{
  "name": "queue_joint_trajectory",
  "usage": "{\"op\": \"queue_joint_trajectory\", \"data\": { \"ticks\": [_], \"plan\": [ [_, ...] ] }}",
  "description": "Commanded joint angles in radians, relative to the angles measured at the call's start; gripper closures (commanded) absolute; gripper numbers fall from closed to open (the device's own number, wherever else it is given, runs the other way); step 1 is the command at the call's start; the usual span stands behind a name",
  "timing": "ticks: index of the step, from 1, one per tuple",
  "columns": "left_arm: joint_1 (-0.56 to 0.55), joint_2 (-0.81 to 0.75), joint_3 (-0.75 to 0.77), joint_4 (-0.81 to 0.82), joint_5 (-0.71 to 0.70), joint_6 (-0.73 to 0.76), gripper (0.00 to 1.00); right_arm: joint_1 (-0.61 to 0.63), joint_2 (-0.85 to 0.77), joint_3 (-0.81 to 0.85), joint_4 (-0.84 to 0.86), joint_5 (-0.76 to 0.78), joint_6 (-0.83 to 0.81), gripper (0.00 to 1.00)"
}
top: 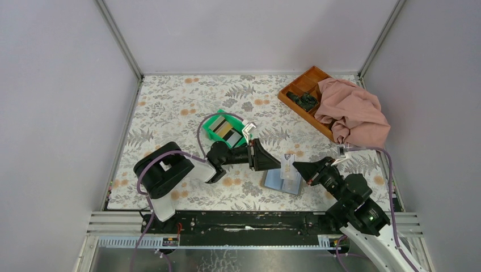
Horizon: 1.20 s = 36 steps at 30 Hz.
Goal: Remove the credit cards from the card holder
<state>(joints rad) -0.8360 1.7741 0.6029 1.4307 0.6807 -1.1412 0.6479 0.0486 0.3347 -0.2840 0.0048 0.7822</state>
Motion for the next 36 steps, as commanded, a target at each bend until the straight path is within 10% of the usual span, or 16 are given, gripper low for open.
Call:
{"op": "queue_joint_trajectory", "data": {
  "ticks": [1,15,26,31,36],
  "plan": [
    [-0.024,-0.002,-0.023,0.165,0.032,-0.023,0.58,0.006,0.0,-0.01,0.107,-0.037,0.008,1.0],
    [-0.033,0.04,-0.004,0.167,0.002,-0.033,0.54,0.006,-0.012,0.01,0.097,-0.034,0.012,1.0],
    [-0.034,0.051,0.003,0.171,-0.027,-0.061,1.0,0.006,-0.016,0.008,0.071,-0.034,0.009,1.0],
    [-0.027,0.04,0.003,0.171,-0.01,-0.061,1.0,0.006,-0.034,0.007,0.033,-0.01,0.003,1.0],
    [0.092,0.016,0.031,0.096,0.148,-0.093,1.0,0.006,-0.047,0.053,-0.072,0.097,-0.037,0.57]
  ]
}}
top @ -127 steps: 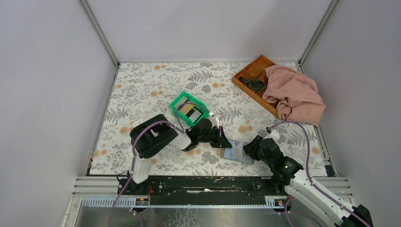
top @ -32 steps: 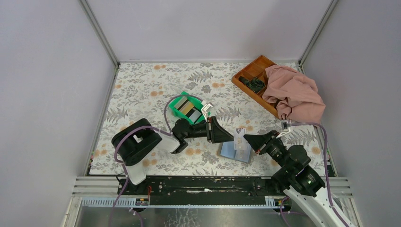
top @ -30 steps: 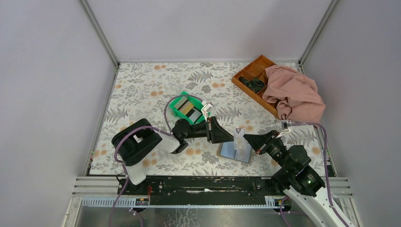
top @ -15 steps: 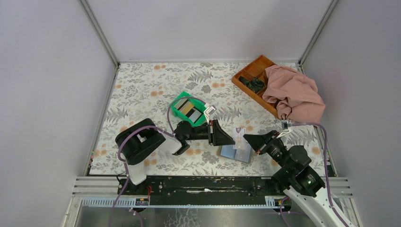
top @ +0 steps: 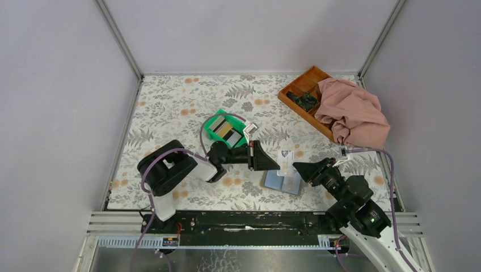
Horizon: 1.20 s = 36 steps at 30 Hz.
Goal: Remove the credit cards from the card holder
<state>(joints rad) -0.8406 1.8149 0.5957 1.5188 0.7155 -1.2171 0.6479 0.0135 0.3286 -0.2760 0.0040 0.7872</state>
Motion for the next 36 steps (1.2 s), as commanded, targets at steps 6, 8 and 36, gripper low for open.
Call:
{"op": "queue_joint_trajectory", "data": {
  "ticks": [6,8,36],
  "plan": [
    [0.315,-0.171,0.136,-0.725,0.211,0.364,1.0,0.006,-0.004,0.122,-0.195,0.228,-0.124,0.49],
    [0.336,-0.219,0.283,-1.269,0.039,0.715,1.0,0.006,0.009,0.118,-0.196,0.229,-0.134,0.49],
    [0.541,0.078,1.061,-2.519,-0.247,1.607,1.0,0.006,0.635,-0.037,0.222,-0.138,-0.222,0.48]
  ]
}}
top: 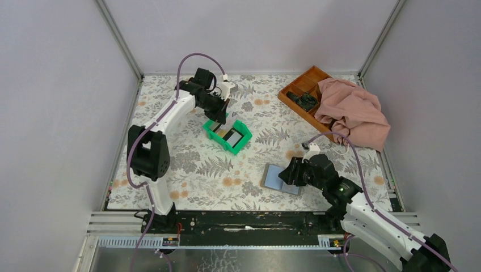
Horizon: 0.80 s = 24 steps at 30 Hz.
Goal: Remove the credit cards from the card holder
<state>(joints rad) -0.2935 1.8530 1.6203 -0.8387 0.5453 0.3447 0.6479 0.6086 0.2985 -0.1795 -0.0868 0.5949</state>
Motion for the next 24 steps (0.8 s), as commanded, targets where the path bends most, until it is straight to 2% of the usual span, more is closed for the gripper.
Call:
{"op": "queue_joint_trajectory", "data": {
  "ticks": [1,3,13,17,24],
  "plan": [
    [-0.011,0.052,0.043,-0.18,-0.111,0.033,1.0,0.007,0.047,-0.013,0.135,-0.042,-0.026,0.48],
    [-0.024,0.068,0.054,-0.2,-0.174,0.014,1.0,0.006,0.04,-0.032,0.158,-0.03,-0.019,0.49],
    [-0.042,0.151,0.158,-0.249,-0.196,0.002,1.0,0.006,0.054,-0.077,0.204,-0.019,-0.035,0.49],
    [-0.048,0.186,0.189,-0.256,-0.251,-0.014,1.0,0.007,0.047,-0.088,0.209,-0.015,-0.035,0.49],
    [-0.05,0.208,0.219,-0.247,-0.296,-0.021,0.84,0.005,0.027,-0.095,0.195,0.002,-0.04,0.49]
  ]
}}
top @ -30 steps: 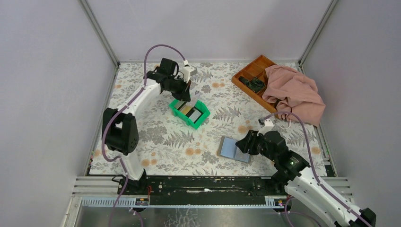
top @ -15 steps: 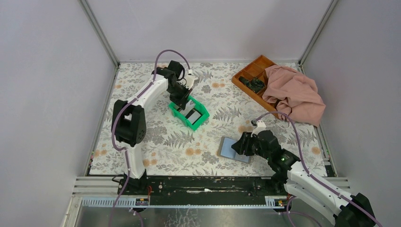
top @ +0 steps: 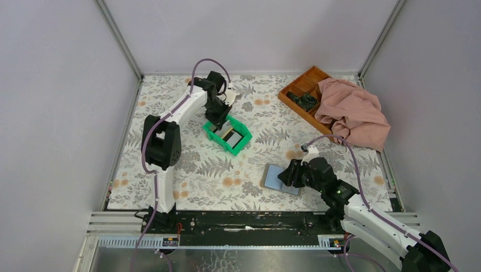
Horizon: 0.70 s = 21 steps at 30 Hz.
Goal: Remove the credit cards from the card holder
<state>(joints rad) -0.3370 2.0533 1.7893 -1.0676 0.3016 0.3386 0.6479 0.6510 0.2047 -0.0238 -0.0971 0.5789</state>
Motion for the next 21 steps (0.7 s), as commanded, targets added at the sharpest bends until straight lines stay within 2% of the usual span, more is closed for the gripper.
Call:
{"op": "queue_joint_trajectory", "data": {
  "ticks": [1,2,4,5,6,8,11,12,15,16,17,20,21],
  "plan": [
    [-0.007,0.007,0.05,-0.006,-0.067,-0.019,0.77,0.005,-0.017,-0.001,0.04,0.013,-0.025,0.49],
    [-0.008,-0.002,0.049,0.015,-0.084,-0.03,0.65,0.006,-0.018,-0.001,0.041,0.011,-0.022,0.49],
    [-0.008,-0.031,0.036,0.072,-0.107,-0.039,0.36,0.006,-0.018,-0.006,0.046,0.01,-0.019,0.49],
    [-0.009,-0.044,0.03,0.096,-0.108,-0.043,0.27,0.006,-0.018,-0.007,0.048,0.014,-0.019,0.48],
    [-0.011,-0.058,0.029,0.119,-0.119,-0.054,0.19,0.006,-0.017,-0.009,0.046,0.021,-0.018,0.48],
    [-0.015,-0.093,0.016,0.176,-0.128,-0.084,0.16,0.006,-0.02,-0.008,0.035,0.044,-0.023,0.48],
    [-0.037,-0.187,-0.061,0.322,-0.143,-0.153,0.16,0.006,-0.031,-0.001,0.019,0.093,-0.027,0.48],
    [-0.048,-0.235,-0.108,0.417,-0.146,-0.188,0.17,0.006,-0.035,0.005,0.011,0.115,-0.026,0.48],
    [-0.092,-0.385,-0.3,0.65,-0.143,-0.357,0.18,0.006,-0.044,0.028,-0.039,0.236,0.002,0.49],
    [-0.118,-0.421,-0.362,0.699,-0.142,-0.401,0.22,0.006,-0.046,0.036,-0.06,0.278,0.014,0.54],
    [-0.16,-0.46,-0.435,0.764,-0.153,-0.433,0.29,0.006,-0.048,0.044,-0.081,0.306,0.023,0.58],
    [-0.317,-0.545,-0.64,0.959,-0.215,-0.489,0.59,0.006,-0.06,0.059,-0.12,0.362,0.051,0.82],
    [-0.368,-0.569,-0.698,1.022,-0.233,-0.515,0.72,0.006,-0.062,0.059,-0.132,0.368,0.061,0.9]
  ]
}}
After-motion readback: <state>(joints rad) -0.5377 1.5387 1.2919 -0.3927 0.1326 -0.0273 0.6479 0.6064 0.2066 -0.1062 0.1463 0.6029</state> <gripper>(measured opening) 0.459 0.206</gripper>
